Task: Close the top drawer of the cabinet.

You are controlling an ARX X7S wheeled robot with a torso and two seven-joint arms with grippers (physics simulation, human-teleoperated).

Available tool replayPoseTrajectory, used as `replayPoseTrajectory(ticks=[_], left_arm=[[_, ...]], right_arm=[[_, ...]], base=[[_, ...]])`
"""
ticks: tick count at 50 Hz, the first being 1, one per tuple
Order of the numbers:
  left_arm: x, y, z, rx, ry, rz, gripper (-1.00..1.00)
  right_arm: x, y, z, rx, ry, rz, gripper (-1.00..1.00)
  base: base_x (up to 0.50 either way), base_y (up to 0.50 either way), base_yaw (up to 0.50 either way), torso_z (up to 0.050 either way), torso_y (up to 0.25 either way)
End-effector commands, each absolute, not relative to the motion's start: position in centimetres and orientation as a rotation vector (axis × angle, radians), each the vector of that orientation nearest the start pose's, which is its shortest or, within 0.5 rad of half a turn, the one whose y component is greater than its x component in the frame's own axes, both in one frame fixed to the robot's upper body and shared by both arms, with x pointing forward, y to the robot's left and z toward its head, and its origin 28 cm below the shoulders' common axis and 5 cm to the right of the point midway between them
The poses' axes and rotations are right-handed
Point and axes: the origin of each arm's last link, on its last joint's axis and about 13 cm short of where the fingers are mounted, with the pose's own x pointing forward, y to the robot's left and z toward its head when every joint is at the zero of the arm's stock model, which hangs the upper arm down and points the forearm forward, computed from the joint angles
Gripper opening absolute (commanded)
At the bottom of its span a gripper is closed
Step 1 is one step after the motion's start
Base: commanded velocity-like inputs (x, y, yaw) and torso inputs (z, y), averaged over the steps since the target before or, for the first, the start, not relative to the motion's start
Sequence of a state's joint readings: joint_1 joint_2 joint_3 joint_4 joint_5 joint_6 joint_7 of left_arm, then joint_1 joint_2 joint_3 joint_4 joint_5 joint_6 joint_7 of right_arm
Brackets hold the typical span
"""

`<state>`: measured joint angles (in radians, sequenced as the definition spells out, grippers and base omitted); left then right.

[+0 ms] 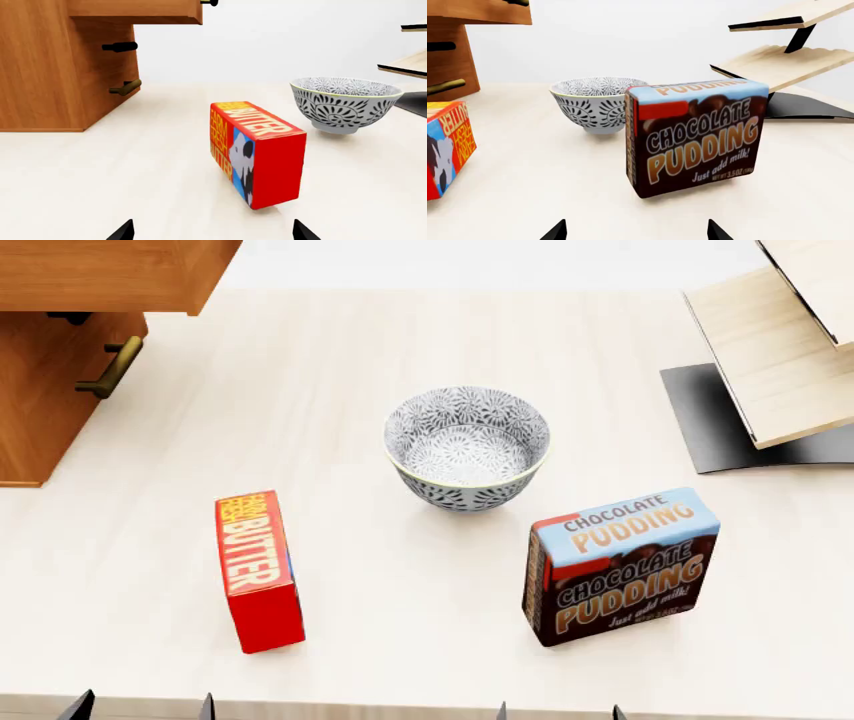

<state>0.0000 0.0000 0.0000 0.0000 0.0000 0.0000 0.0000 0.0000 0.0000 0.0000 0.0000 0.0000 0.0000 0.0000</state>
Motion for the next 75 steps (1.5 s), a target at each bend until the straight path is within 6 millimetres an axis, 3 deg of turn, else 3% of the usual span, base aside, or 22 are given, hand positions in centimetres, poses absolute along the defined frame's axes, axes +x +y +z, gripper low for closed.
replayPoseTrajectory(ticks=[1,14,17,22,28,35,49,75], left_arm=[[21.0,20.6,1.3,0.000,0.000,0.000,1.00],[21.4,20.6,1.0,-0.015,0.039,-0.013,1.00],[21.6,20.5,0.8,0.050,0.081,0.013,1.00],[22.4,21.4,6.0,0.000,0.056,-0.076,1.00],[22.5,22.0,11.0,-0.053,0.127,-0.090,1.00],[21.6,22.8,14.7,-0.054,0.115,-0.103,1.00],[21.5,23.1,14.9,-0.065,0.096,-0.096,1.00],[21.4,23.0,14.5,-0.062,0.104,-0.098,1.00]], right_arm=[[21.0,-9.6,1.2,0.000,0.000,0.000,1.00],[21.3,-9.7,1.2,0.002,0.022,-0.006,1.00],[21.4,-9.7,1.5,-0.024,0.042,-0.021,1.00],[22.4,-10.5,6.3,-0.008,0.102,-0.022,1.00],[22.0,-11.2,11.0,-0.029,0.061,-0.027,1.00],[21.5,-11.5,14.0,0.032,0.022,0.030,1.00],[21.3,-11.5,13.8,-0.003,-0.015,0.051,1.00],[21.1,-11.3,13.7,-0.027,-0.040,0.080,1.00]], base=[[0.00,0.00,0.00,0.000,0.000],[0.00,0.00,0.00,0.000,0.000],[0.00,0.00,0.00,0.000,0.000],[0.00,0.00,0.00,0.000,0.000],[0.00,0.00,0.00,0.000,0.000],[0.00,0.00,0.00,0.000,0.000],[0.00,0.00,0.00,0.000,0.000],[0.00,0.50,0.00,0.000,0.000]])
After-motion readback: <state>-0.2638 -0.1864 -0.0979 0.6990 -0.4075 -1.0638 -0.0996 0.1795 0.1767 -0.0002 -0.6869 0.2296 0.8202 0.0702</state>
